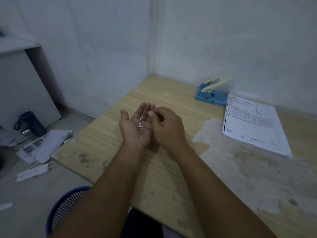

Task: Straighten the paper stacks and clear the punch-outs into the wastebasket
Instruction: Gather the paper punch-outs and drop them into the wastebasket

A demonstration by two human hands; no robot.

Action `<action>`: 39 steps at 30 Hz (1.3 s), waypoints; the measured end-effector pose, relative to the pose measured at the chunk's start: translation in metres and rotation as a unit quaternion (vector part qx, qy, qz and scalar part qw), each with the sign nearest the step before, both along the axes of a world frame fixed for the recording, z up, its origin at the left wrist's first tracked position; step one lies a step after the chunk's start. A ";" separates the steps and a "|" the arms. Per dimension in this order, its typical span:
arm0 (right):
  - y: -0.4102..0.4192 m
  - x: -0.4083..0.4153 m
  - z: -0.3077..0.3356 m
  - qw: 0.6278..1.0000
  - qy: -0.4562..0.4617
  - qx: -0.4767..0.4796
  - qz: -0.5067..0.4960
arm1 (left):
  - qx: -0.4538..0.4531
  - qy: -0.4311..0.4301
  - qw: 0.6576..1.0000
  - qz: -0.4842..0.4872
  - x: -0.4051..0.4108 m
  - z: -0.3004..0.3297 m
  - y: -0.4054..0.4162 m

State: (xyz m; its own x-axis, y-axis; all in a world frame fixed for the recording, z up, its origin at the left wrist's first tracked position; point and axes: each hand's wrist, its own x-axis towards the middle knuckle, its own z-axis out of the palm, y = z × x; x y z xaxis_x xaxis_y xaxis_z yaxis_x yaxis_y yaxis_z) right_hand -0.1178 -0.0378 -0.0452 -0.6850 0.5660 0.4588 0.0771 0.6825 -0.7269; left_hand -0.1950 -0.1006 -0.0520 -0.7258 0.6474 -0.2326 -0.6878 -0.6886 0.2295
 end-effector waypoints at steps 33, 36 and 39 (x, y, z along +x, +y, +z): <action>-0.260 -0.036 -0.193 0.883 -0.231 -0.387 0.129 | -0.084 -0.229 0.932 0.268 -0.005 -0.221 -0.296; -0.267 -0.052 -0.223 0.833 -0.254 -0.487 0.066 | -0.126 -0.259 0.922 0.258 -0.014 -0.258 -0.298; -0.271 -0.062 -0.246 0.783 -0.283 -0.553 0.029 | -0.159 -0.302 0.908 0.245 -0.021 -0.292 -0.298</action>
